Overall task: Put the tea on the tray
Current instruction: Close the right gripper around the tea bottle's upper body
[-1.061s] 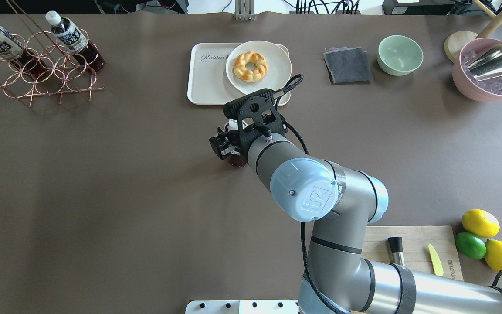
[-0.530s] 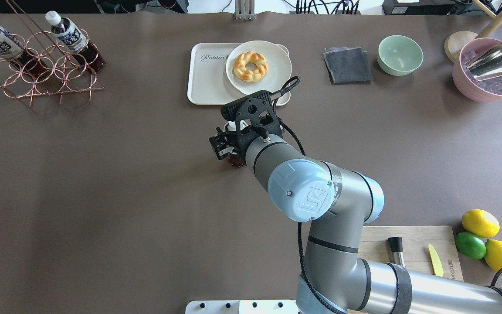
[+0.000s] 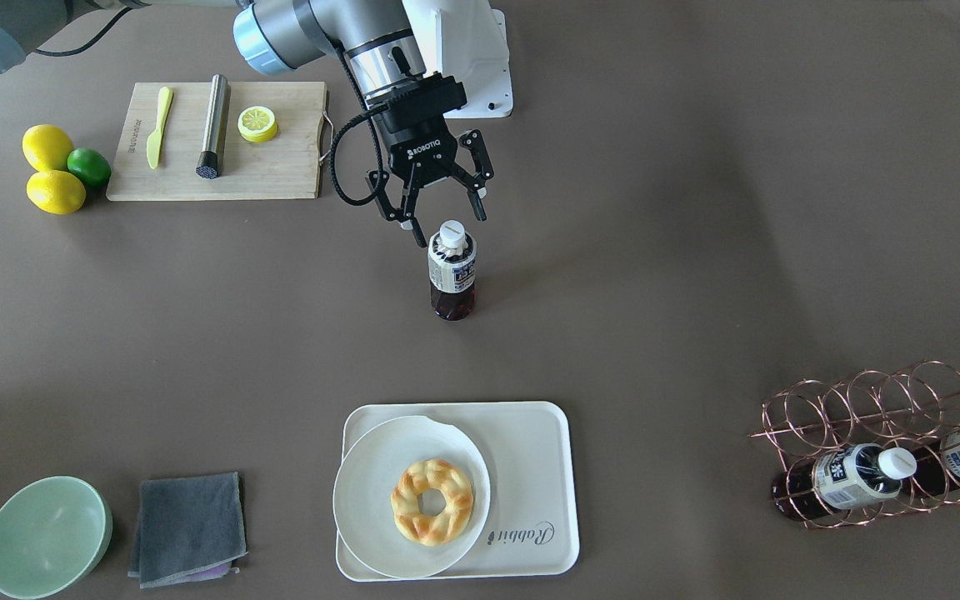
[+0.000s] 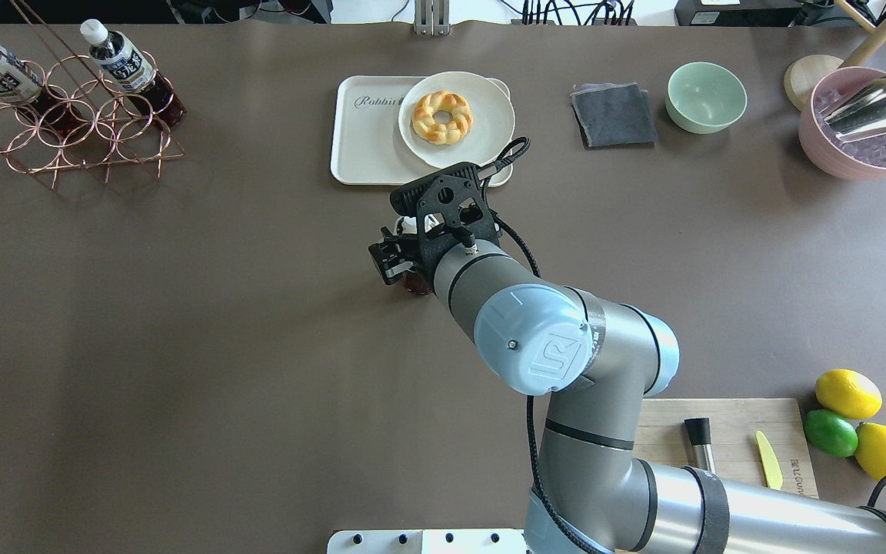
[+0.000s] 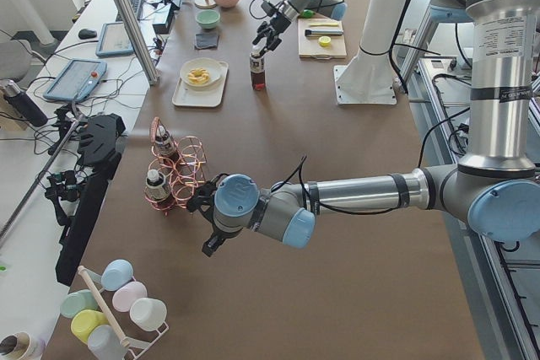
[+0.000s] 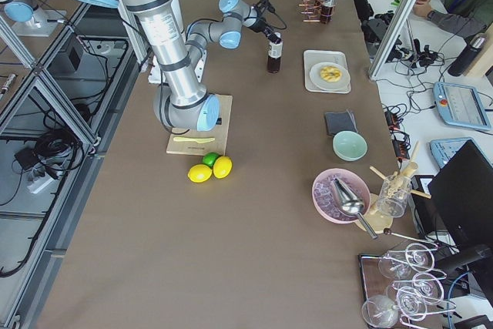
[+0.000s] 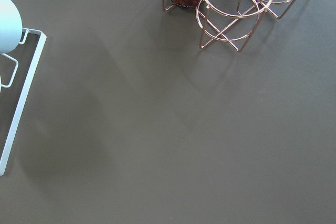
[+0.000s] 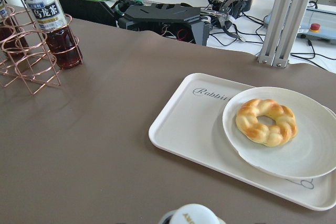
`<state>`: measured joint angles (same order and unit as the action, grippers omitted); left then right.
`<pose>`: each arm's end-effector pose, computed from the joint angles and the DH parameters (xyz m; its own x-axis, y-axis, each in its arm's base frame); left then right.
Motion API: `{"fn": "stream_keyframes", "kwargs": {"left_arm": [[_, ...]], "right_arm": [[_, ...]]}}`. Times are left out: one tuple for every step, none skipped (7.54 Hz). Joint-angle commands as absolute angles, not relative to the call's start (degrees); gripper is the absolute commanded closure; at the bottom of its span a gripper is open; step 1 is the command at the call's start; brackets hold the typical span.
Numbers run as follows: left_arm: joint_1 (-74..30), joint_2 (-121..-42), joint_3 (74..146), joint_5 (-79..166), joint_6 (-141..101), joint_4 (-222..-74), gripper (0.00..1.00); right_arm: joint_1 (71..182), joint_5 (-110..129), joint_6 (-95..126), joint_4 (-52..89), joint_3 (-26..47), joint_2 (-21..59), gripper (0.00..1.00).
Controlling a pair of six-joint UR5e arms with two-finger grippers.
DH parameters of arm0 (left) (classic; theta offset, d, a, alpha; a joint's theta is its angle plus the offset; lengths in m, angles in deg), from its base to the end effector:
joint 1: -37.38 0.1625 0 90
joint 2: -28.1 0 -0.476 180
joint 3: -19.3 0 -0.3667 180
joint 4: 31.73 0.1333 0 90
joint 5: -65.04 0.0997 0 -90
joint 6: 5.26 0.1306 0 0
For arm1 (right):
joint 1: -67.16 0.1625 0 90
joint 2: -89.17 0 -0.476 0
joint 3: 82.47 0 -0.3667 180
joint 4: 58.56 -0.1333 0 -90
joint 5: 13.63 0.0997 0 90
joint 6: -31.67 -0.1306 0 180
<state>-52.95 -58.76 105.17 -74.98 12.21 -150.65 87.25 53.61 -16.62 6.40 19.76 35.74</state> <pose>-0.0359 -0.4611 0.7254 0.6160 0.5452 -0.5686 -0.1883 0.8028 0.5657 -0.5647 -0.4023 0.2066 0.6381 -0.4199 0.6454 -0.3231 0.6148 0.7195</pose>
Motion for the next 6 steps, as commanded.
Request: {"fn": "stream_keyframes", "kwargs": {"left_arm": [[-52.97, -58.74, 105.17, -75.05, 12.23, -150.65, 0.02], [-52.97, -58.74, 105.17, -75.05, 12.23, -150.65, 0.02], [-52.97, -58.74, 105.17, -75.05, 12.23, -150.65, 0.02], [-52.97, -58.74, 105.17, -75.14, 12.23, -150.65, 0.02], [-52.97, -58.74, 105.17, -75.14, 12.23, -150.65, 0.02], [-52.97, -58.74, 105.26, -75.14, 12.23, -150.65, 0.02]], "right_arm": [[87.11, 53.61, -16.67, 6.4, 19.83, 35.73, 0.15], [87.11, 53.61, -16.58, 6.4, 19.74, 35.73, 0.15], [87.11, 53.61, -16.58, 6.4, 19.74, 35.73, 0.16], [87.11, 53.52, -16.58, 6.4, 19.57, 35.73, 0.18], [87.11, 53.52, -16.58, 6.4, 19.48, 35.73, 0.24], [87.19, 53.52, -16.15, 6.4, 19.48, 35.9, 0.49]]}}
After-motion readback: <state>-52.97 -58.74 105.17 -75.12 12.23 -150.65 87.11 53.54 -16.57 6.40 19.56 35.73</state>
